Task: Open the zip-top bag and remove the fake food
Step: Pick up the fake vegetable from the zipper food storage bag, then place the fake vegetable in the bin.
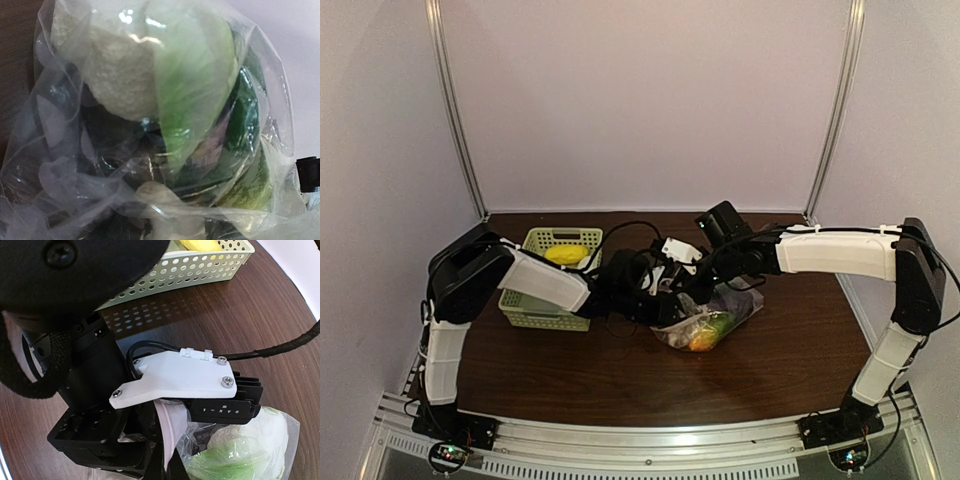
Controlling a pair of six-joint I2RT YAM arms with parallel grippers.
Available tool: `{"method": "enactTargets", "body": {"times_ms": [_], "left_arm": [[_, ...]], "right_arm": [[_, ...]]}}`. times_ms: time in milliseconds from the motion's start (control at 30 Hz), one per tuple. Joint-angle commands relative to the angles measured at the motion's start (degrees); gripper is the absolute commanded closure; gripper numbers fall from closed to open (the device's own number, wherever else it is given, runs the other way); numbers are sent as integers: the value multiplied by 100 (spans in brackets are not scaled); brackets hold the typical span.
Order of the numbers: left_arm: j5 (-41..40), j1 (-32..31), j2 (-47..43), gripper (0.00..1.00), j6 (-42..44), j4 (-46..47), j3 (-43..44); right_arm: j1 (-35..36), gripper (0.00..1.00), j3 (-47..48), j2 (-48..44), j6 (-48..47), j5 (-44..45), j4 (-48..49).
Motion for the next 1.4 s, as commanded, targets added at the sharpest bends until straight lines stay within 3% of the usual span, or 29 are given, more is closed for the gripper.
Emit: {"method": "enactTargets", "body": {"times_ms": [0,133,400,567,700,867,1167,1367], "left_arm": [[46,-178,-261,45,260,-108,-364],[-3,-184,-578,45,553,239,-734],[84,-196,-202,44,733,-101,-450],[-17,-194,74,50,626,-205,-241],[-87,-185,398,71,666,-581,147],[-260,-195,6,100,785,-352,-85],[-599,-185,-1206,100,966,268,-652],[-662,-175,-1525,100,1097,-58,-724]], "right_arm": [[27,100,67,-42,-7,24,13],[27,100,82,-42,-11,12,0],[29,100,93,-1,3,-35,-16],[31,100,97,42,5,-30,-21],[27,100,128,96,-4,-33,-51],[27,100,104,64,-16,28,-35],[27,100,108,119,-37,33,-45],[27,100,111,86,-44,61,-46]]}}
